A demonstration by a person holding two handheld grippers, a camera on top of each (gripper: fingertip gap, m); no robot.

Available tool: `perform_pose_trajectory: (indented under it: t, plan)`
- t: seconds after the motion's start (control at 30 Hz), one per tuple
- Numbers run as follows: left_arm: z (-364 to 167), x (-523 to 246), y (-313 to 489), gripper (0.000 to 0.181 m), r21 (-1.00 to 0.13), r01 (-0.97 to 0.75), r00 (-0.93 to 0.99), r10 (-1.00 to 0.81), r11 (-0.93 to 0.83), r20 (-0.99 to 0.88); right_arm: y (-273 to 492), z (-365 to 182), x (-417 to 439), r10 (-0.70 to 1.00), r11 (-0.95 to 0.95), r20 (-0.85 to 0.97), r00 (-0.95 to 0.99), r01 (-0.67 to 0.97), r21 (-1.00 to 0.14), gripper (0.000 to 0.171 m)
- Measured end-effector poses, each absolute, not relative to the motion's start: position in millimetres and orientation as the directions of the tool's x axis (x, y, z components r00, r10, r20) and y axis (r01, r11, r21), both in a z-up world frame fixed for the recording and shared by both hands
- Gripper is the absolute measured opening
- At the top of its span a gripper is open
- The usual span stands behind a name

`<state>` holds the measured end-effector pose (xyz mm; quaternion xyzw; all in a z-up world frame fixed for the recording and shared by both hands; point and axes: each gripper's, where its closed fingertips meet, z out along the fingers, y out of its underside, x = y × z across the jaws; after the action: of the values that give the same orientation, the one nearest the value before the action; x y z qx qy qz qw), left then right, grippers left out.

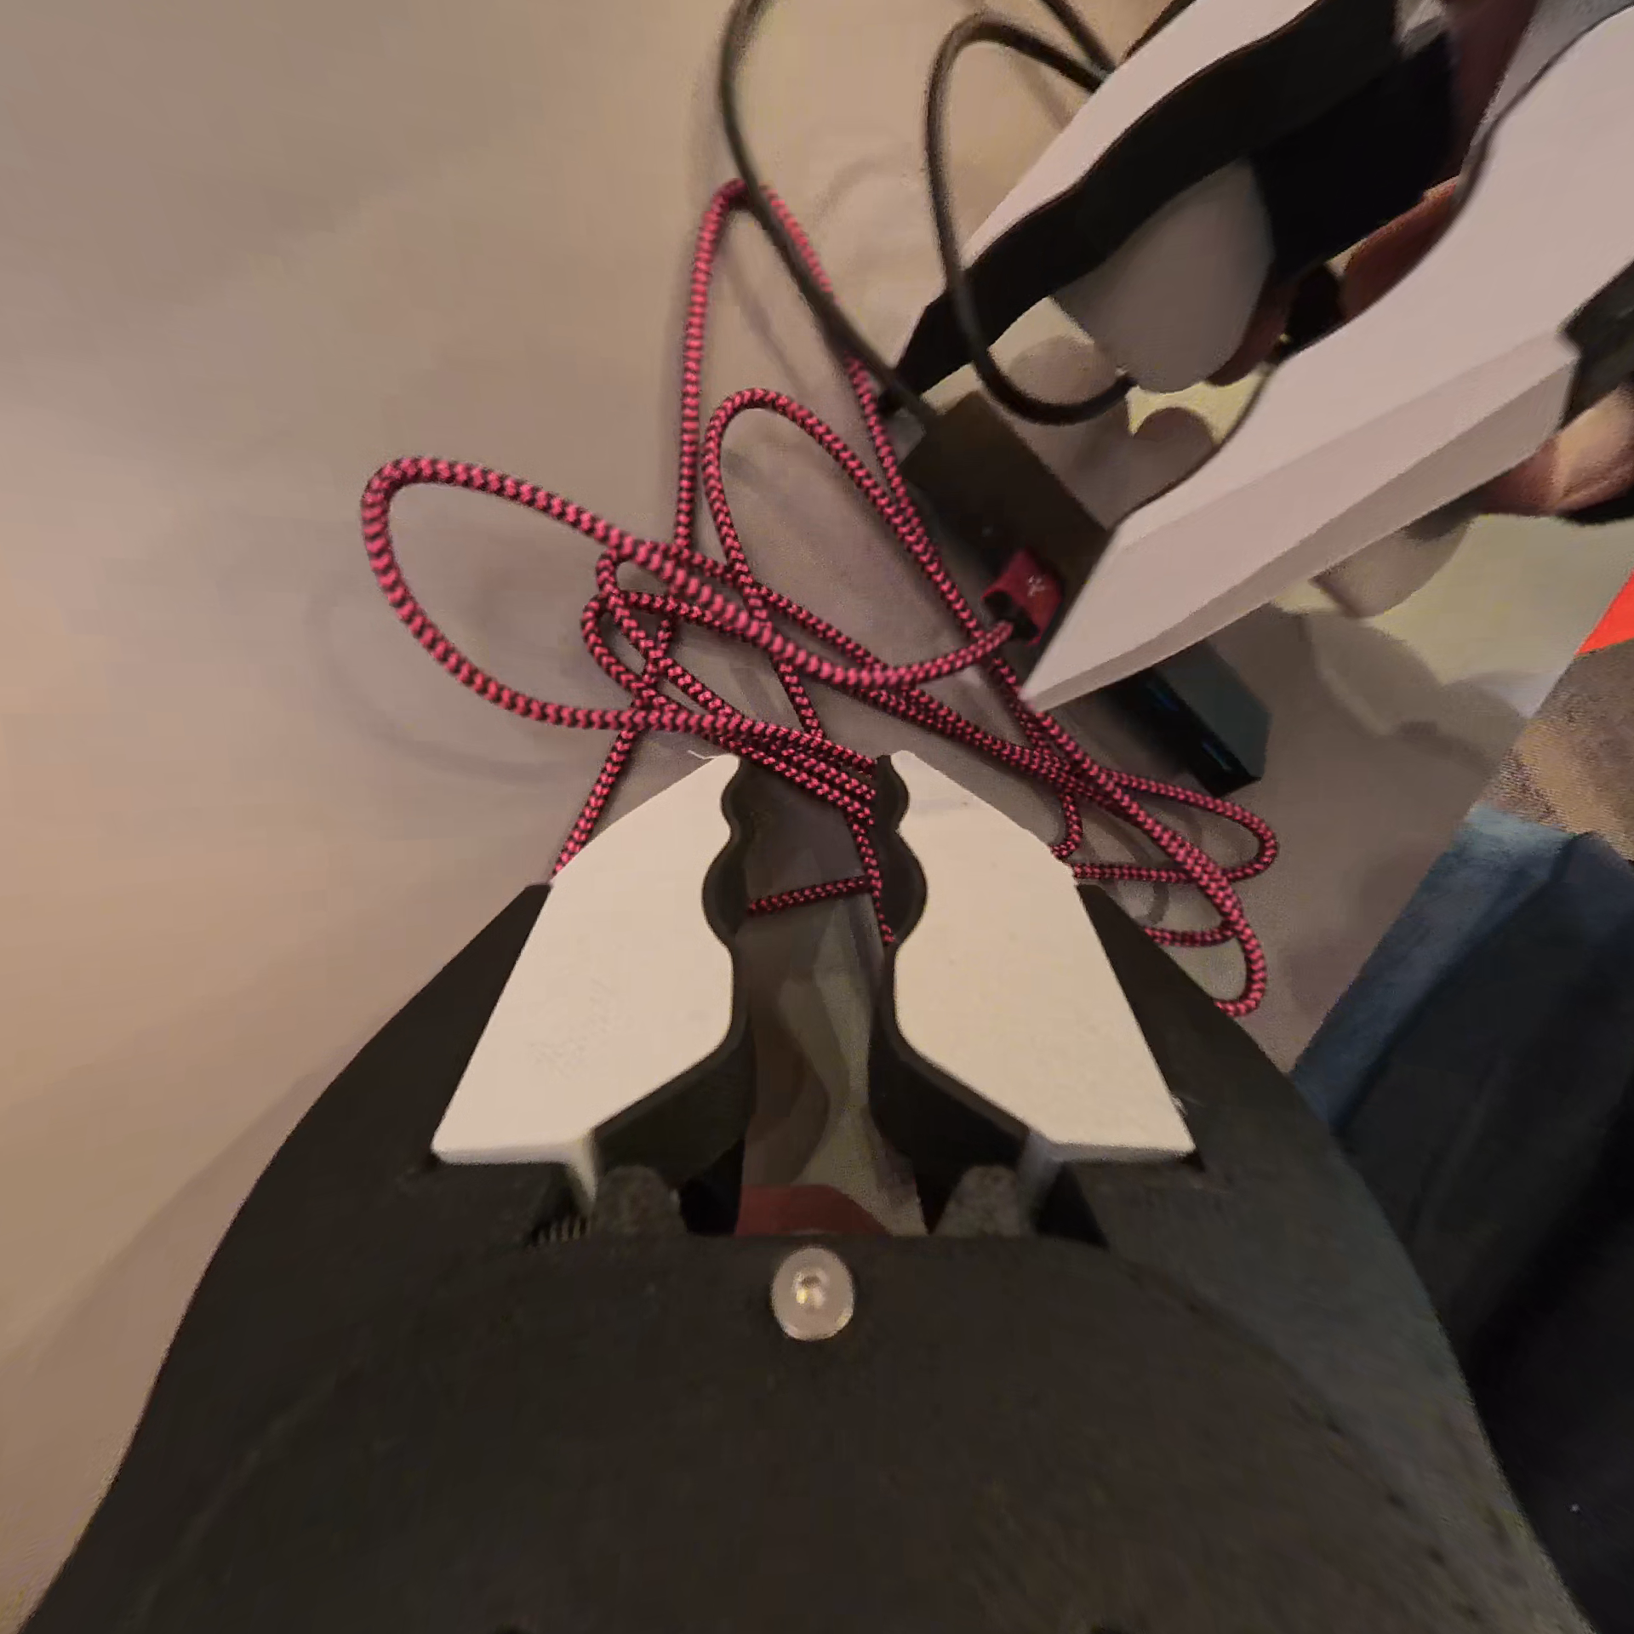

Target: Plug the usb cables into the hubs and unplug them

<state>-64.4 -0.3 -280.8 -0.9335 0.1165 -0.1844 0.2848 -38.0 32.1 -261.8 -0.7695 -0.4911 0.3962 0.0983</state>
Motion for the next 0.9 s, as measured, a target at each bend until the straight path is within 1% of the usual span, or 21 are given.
perform_pose_trajectory:
  t: [0.13, 0.23, 0.33, 0.4, 0.53, 0.67, 0.8, 0.9]
  plan:
    - [-280, -51, 1, 0.025, -0.585, -0.115, 0.889, -0.346, -0.803, 0.299, 28, -264, -46, 0.843, -0.483, -0.500, 0.196, 0.684, -0.546, 0.078]
    - [-280, -42, 1, 0.024, -0.596, -0.116, 0.874, -0.367, -0.794, 0.318, 31, -268, -50, 0.860, -0.464, -0.471, 0.199, 0.688, -0.557, 0.058]
    - [-280, -35, 1, 0.024, -0.606, -0.124, 0.865, -0.385, -0.786, 0.322, 29, -272, -55, 0.856, -0.465, -0.483, 0.185, 0.686, -0.560, 0.035]
    - [-279, -32, 1, 0.024, -0.608, -0.130, 0.863, -0.392, -0.783, 0.320, 32, -276, -56, 0.880, -0.431, -0.437, 0.185, 0.698, -0.572, 0.023]
    - [-279, -31, 1, 0.024, -0.612, -0.133, 0.857, -0.400, -0.780, 0.324, 33, -279, -57, 0.904, -0.384, -0.394, 0.167, 0.723, -0.575, 0.018]
    - [-279, -32, 1, 0.024, -0.616, -0.137, 0.857, -0.405, -0.776, 0.319, 36, -278, -57, 0.947, -0.292, -0.289, 0.140, 0.750, -0.594, 0.012]
    - [-273, -37, 1, 0.027, -0.628, -0.137, 0.854, -0.412, -0.766, 0.317, 41, -271, -59, 0.967, -0.238, -0.227, 0.116, 0.728, -0.643, 0.009]
    - [-266, -40, 1, 0.030, -0.641, -0.126, 0.847, -0.418, -0.757, 0.328, 47, -256, -62, 0.969, -0.236, -0.220, 0.112, 0.682, -0.692, 0.003]
